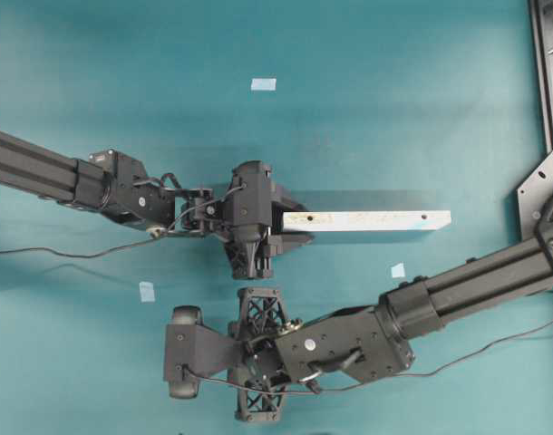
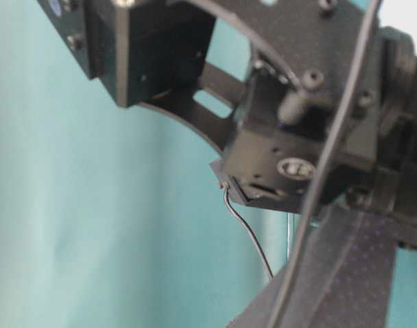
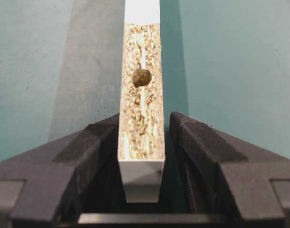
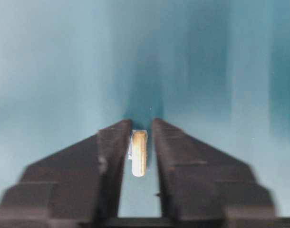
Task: Move the wooden board into place and insert the rod into its hole.
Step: 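Close the right gripper on the wooden dowel, then lift the dowel with the right gripper and carry it over the strip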
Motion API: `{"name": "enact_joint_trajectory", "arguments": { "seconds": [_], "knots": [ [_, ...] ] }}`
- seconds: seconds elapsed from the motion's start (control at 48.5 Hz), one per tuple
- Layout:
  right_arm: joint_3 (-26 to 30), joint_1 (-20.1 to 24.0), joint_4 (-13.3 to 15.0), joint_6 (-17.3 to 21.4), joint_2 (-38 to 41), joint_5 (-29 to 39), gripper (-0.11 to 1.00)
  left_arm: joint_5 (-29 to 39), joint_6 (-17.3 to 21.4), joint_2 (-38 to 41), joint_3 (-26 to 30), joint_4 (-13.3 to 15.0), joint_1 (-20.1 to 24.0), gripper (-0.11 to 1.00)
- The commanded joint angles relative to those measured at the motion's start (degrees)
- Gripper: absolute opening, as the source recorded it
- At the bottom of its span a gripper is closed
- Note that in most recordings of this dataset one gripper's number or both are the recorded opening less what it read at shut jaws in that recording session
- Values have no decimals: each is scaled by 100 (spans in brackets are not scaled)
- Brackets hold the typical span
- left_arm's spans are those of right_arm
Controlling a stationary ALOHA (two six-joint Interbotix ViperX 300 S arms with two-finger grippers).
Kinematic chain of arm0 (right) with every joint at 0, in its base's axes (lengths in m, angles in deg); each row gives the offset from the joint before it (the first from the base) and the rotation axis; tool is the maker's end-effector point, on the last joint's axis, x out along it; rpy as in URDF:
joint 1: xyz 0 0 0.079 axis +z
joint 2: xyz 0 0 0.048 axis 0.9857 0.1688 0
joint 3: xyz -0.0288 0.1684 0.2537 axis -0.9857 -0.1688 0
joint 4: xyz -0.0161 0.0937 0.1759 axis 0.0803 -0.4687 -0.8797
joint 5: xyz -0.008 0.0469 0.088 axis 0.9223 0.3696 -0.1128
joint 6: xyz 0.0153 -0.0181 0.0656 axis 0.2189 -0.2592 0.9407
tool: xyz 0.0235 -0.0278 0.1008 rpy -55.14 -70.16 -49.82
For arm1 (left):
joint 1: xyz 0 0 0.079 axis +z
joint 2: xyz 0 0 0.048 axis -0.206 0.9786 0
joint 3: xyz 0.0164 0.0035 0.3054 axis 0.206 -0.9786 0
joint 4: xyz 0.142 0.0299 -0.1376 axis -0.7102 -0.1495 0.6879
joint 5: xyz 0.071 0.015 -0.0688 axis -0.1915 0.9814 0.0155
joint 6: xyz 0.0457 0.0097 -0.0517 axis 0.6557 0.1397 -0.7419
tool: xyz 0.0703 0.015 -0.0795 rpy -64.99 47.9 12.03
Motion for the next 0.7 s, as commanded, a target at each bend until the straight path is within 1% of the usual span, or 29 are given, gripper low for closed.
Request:
{"name": "enact_joint_trajectory", "arguments": {
  "seconds": [0.0, 0.062, 0.144, 0.206, 0.268, 0.392, 0.475, 0.537, 0.681],
  "knots": [
    [44, 176, -18, 18, -53, 9, 17, 105, 0, -26, 9, 9, -44, 48],
    [44, 176, -18, 9, -62, 9, 10, 105, 0, -26, 18, 9, -35, 48],
    [44, 176, -9, 0, -97, 0, 10, 123, 0, -18, 9, 9, -35, 48],
    [44, 176, 62, 0, -167, 9, 10, 141, 0, -18, 9, 9, -44, 48],
    [44, 176, 255, 0, -290, 9, 10, 149, 0, -18, 0, 9, -44, 48],
    [35, 149, 782, 0, -606, 88, 10, 149, 0, -26, -18, 9, -44, 48],
    [35, 97, 1055, -9, -853, 132, 10, 149, 0, -18, -26, 9, -44, 48],
    [35, 18, 1169, 0, -1046, 141, 10, 149, 0, -18, -26, 9, -44, 48],
    [-35, -185, 1213, -9, -1494, 35, 10, 149, 0, -26, -9, 9, -44, 48]
  ]
}}
